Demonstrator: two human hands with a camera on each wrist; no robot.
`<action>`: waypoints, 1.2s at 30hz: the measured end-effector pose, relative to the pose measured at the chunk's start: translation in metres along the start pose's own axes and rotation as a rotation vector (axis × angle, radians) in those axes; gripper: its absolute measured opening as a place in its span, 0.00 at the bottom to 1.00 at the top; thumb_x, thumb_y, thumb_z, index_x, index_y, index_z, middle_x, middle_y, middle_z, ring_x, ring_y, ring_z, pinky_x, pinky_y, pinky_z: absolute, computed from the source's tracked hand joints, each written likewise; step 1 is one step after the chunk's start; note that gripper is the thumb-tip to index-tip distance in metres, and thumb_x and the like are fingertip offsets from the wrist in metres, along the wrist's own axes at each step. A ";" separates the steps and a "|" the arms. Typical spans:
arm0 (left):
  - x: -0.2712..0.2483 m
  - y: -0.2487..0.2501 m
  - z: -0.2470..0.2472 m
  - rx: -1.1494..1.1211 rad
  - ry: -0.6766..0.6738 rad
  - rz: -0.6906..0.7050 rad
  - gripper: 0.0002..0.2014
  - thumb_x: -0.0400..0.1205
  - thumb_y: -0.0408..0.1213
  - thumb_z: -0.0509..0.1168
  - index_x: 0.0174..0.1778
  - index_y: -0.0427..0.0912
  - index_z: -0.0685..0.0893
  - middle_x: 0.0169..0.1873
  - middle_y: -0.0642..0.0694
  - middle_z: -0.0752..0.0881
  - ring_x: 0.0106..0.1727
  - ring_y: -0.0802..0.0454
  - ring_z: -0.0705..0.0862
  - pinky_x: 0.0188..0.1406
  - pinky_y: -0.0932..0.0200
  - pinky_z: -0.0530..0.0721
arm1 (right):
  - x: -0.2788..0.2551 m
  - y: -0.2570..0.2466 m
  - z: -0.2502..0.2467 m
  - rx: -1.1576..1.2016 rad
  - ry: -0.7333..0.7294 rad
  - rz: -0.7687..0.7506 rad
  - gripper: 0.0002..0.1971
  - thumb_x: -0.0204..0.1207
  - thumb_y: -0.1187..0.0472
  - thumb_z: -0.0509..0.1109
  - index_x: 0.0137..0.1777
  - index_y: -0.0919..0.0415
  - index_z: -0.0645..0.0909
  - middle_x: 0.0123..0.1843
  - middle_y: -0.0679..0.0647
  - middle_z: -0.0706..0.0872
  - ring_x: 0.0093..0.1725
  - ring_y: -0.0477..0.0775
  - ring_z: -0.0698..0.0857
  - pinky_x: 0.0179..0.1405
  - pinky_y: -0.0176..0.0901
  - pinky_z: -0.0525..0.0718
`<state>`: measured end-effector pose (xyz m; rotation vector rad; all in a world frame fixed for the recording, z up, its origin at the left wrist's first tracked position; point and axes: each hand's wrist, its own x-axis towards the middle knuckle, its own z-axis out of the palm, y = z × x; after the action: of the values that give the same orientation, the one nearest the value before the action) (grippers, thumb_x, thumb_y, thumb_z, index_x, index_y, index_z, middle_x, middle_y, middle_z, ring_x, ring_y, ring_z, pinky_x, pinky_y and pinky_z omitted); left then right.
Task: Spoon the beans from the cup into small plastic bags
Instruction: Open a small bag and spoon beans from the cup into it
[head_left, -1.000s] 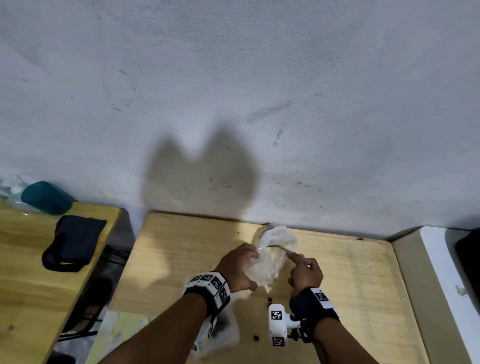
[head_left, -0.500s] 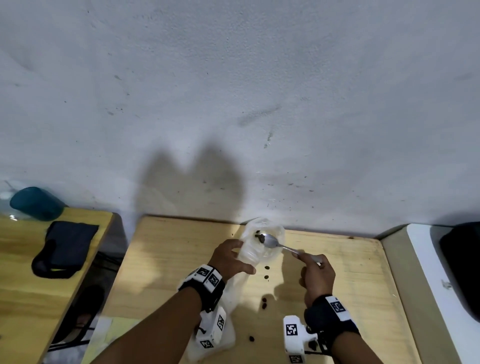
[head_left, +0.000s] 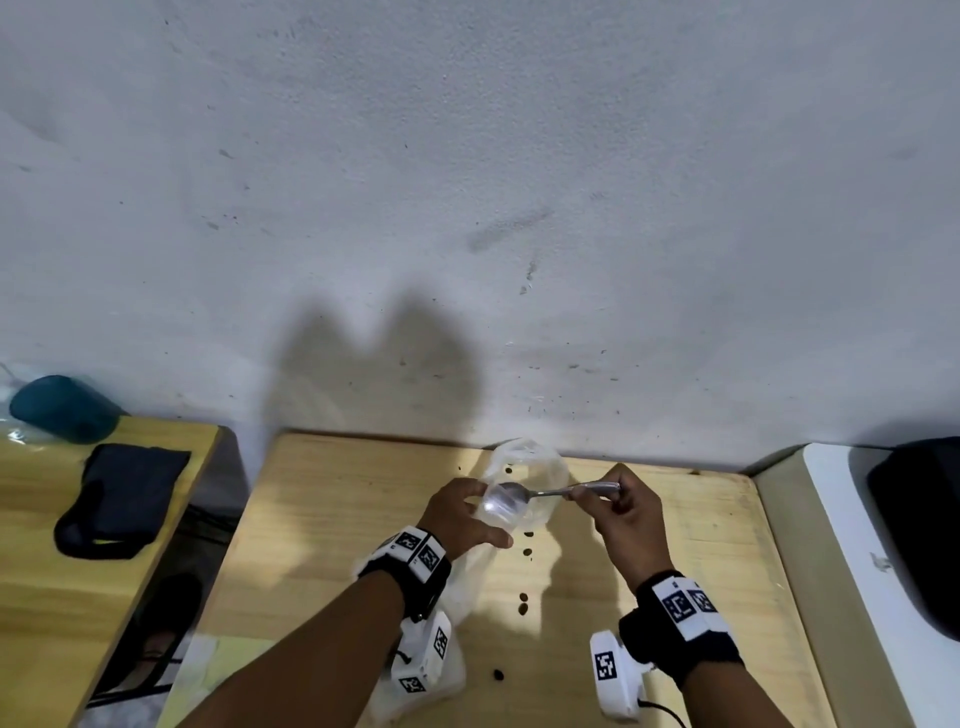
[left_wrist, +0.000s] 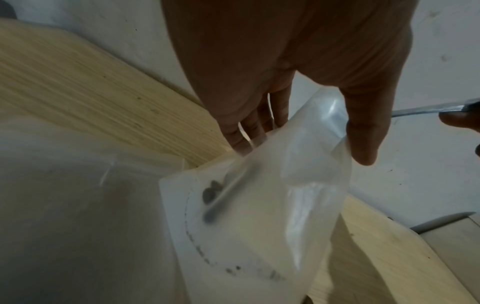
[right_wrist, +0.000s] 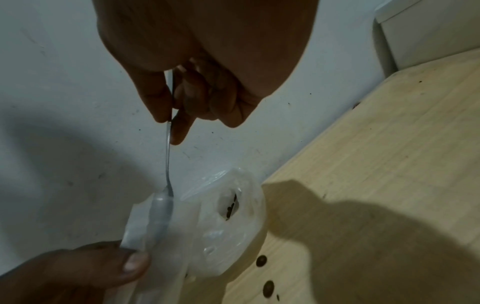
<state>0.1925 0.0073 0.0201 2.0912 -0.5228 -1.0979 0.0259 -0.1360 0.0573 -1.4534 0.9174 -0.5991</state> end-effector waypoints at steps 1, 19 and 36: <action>0.000 0.000 -0.001 -0.004 0.004 0.001 0.41 0.56 0.40 0.85 0.66 0.47 0.78 0.60 0.55 0.80 0.58 0.55 0.81 0.54 0.62 0.80 | 0.001 -0.001 -0.001 0.009 0.030 0.010 0.24 0.58 0.50 0.80 0.33 0.68 0.72 0.37 0.79 0.80 0.29 0.54 0.66 0.31 0.49 0.65; -0.007 -0.022 0.009 0.272 -0.032 0.329 0.39 0.58 0.42 0.80 0.68 0.49 0.79 0.67 0.67 0.69 0.66 0.65 0.75 0.65 0.73 0.71 | 0.010 0.063 0.031 -0.573 0.210 -0.130 0.06 0.77 0.59 0.73 0.52 0.50 0.89 0.33 0.43 0.85 0.23 0.49 0.76 0.32 0.40 0.78; 0.014 -0.009 -0.014 0.010 -0.026 0.105 0.39 0.55 0.34 0.86 0.63 0.42 0.81 0.63 0.57 0.76 0.59 0.55 0.81 0.53 0.69 0.80 | 0.007 0.057 0.024 -0.414 0.300 0.014 0.18 0.76 0.57 0.74 0.30 0.47 0.70 0.32 0.59 0.89 0.18 0.60 0.74 0.24 0.48 0.82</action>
<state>0.2123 0.0099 0.0111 2.0365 -0.6443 -1.0647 0.0389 -0.1237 -0.0025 -1.7499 1.3454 -0.6542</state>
